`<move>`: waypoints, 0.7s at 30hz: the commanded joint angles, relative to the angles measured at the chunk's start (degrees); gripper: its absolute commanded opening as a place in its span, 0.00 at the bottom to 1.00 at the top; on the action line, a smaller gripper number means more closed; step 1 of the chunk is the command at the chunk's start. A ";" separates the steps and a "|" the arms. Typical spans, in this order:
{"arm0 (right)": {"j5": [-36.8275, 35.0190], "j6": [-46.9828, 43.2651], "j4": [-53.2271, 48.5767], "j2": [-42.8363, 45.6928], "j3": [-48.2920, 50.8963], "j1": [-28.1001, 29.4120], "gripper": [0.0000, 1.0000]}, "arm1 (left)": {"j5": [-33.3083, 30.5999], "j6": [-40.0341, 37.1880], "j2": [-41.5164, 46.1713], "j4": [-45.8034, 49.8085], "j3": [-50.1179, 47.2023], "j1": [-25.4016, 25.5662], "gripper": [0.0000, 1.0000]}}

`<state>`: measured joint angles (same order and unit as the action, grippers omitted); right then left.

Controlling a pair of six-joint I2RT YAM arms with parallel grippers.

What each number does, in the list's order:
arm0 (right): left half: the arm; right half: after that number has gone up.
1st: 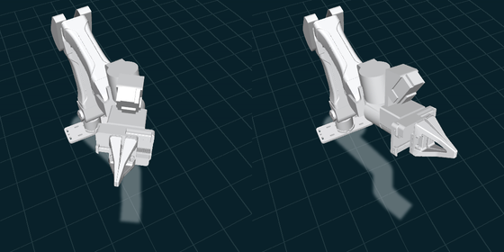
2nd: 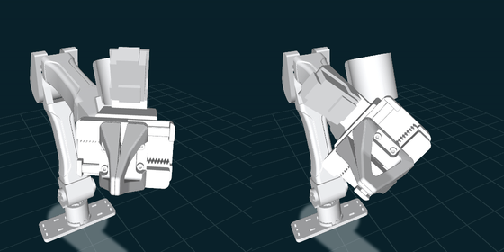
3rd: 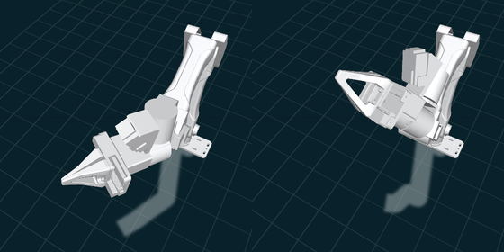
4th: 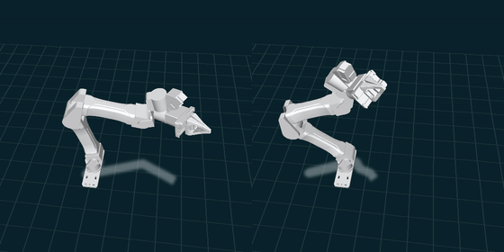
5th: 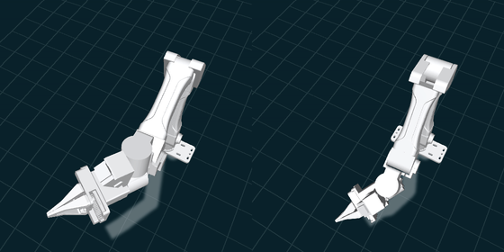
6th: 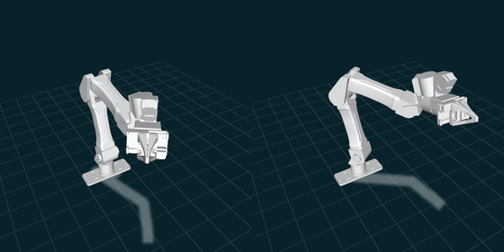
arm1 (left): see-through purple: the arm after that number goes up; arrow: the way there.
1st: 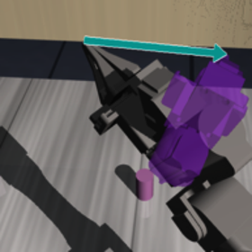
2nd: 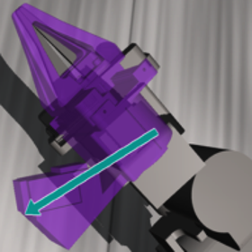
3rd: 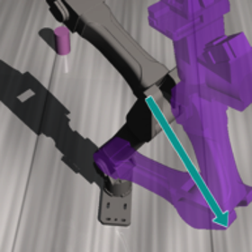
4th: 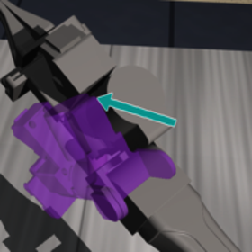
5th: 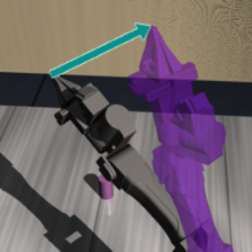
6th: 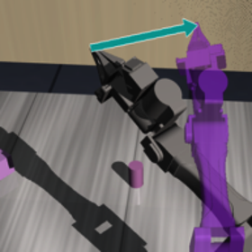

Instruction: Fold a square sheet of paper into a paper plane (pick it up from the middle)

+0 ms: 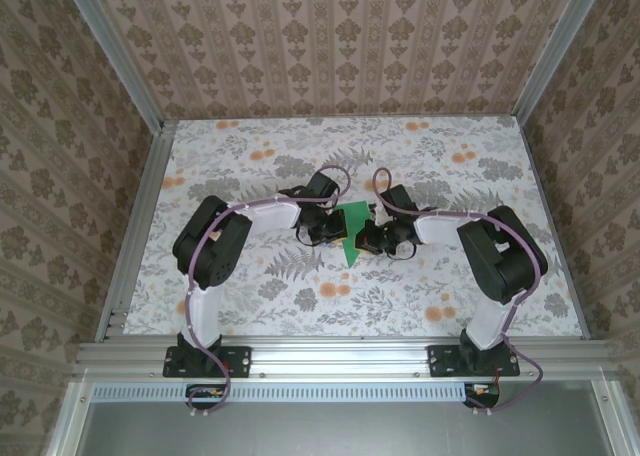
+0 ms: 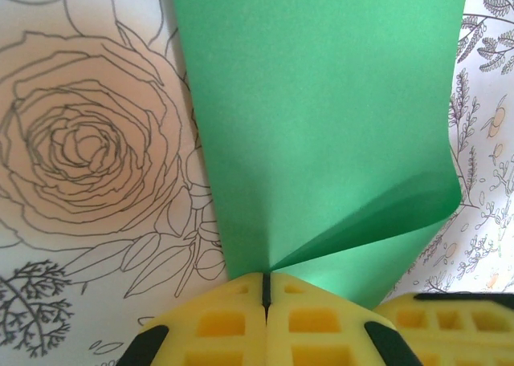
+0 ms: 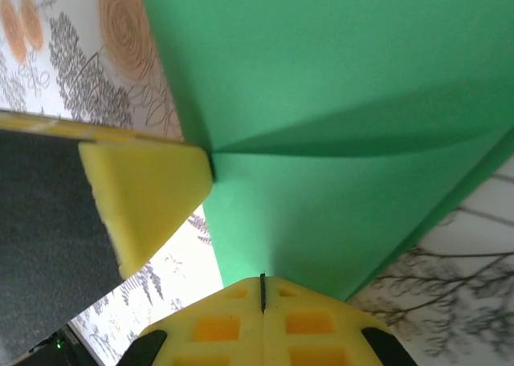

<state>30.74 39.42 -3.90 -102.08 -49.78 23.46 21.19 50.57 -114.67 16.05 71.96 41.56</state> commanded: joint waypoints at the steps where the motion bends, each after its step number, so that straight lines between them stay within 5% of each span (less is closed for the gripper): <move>1: -0.77 1.51 1.66 -1.94 -0.10 -0.76 0.04 | -2.40 -0.46 -2.75 5.30 -0.37 0.23 0.01; 21: -4.36 1.15 -0.45 -2.97 -3.66 -4.55 0.03 | -2.49 -1.08 -2.51 5.69 -0.51 0.27 0.01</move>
<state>28.47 40.84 -3.18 -103.26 -52.64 19.59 21.15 50.54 -114.72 16.25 72.05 41.54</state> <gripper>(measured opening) 0.048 0.052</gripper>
